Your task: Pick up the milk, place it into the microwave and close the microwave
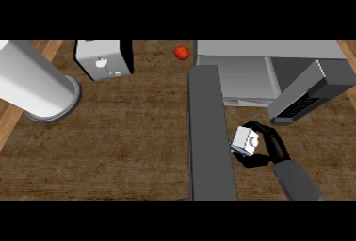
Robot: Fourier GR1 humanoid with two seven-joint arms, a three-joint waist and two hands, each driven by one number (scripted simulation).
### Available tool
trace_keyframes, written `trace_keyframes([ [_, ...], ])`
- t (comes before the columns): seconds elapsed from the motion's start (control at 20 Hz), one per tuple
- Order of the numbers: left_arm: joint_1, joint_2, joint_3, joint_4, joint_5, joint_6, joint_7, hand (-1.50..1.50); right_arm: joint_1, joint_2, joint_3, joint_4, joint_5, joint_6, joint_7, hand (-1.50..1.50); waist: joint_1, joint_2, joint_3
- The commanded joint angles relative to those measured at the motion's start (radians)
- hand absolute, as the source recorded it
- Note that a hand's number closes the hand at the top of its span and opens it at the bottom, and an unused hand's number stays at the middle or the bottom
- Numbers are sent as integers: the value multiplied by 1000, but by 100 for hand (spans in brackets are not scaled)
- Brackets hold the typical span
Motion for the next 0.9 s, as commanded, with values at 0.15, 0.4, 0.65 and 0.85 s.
trace_keyframes([
  [0.15, -24, -6, 10, 75, -3, -44, -26, -150, -18, -64, -73, 71, -48, 2, -122, 150, 7, 7, 3],
  [0.4, 48, -14, 18, -9, 31, -45, 4, -150, 6, -50, -72, 24, -63, 68, -191, 150, -8, -1, 2],
  [0.65, -4, -6, 68, 52, 44, -36, 1, -150, -62, 13, -27, -40, -62, 179, -131, 150, -23, -7, 0],
  [0.85, -55, -24, 32, 108, -13, -35, -10, -150, -62, 68, 8, -130, -46, 78, -65, 150, -31, -9, -1],
])
